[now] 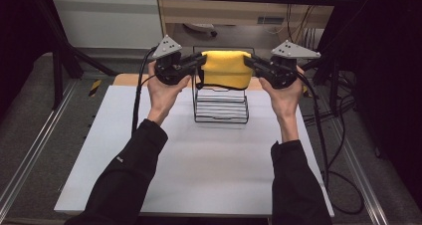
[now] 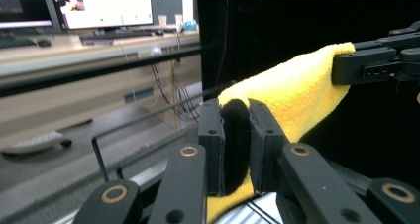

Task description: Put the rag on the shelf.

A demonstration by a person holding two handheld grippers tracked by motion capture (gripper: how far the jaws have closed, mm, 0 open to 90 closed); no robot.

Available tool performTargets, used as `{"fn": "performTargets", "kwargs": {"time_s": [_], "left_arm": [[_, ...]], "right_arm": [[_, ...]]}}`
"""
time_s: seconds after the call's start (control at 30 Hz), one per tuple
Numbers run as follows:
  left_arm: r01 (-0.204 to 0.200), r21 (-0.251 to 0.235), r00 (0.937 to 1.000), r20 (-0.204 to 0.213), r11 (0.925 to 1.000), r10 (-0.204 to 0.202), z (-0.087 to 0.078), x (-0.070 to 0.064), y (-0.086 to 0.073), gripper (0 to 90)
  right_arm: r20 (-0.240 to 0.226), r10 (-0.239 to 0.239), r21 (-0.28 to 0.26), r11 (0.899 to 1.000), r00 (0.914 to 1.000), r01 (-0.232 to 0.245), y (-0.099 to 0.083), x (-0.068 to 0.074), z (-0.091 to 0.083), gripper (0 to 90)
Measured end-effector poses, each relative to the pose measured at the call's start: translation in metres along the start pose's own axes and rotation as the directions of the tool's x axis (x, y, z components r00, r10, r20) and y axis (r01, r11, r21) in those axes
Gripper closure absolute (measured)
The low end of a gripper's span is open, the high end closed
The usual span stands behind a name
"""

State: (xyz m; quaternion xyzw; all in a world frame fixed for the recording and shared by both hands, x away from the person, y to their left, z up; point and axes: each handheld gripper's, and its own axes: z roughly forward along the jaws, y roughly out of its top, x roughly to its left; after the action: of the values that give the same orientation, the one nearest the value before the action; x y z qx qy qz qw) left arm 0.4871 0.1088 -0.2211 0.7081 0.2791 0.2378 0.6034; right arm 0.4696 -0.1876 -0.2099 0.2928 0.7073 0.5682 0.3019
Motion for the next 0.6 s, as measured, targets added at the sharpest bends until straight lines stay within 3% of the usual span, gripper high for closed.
{"fn": "performTargets", "kwargs": {"time_s": [0.2,0.47,0.6], "left_arm": [[-0.009,0.053,0.9998,0.018,0.9985,0.008,-0.006,-0.005,-0.005,77.3],[-0.016,0.095,0.9994,0.03,0.9953,0.014,-0.008,-0.007,-0.01,75.8],[-0.015,0.126,0.9991,0.041,0.9919,0.01,-0.011,-0.005,-0.006,69.1]], "right_arm": [[-0.04,0.039,0.031,0.999,0.9984,-0.038,-0.009,0.002,-0.005,82.1],[-0.066,0.053,0.054,0.997,0.9964,-0.05,-0.016,0.003,-0.006,81.9],[-0.079,0.049,0.068,0.997,0.9957,-0.043,-0.021,0.002,-0.006,81.9]]}}
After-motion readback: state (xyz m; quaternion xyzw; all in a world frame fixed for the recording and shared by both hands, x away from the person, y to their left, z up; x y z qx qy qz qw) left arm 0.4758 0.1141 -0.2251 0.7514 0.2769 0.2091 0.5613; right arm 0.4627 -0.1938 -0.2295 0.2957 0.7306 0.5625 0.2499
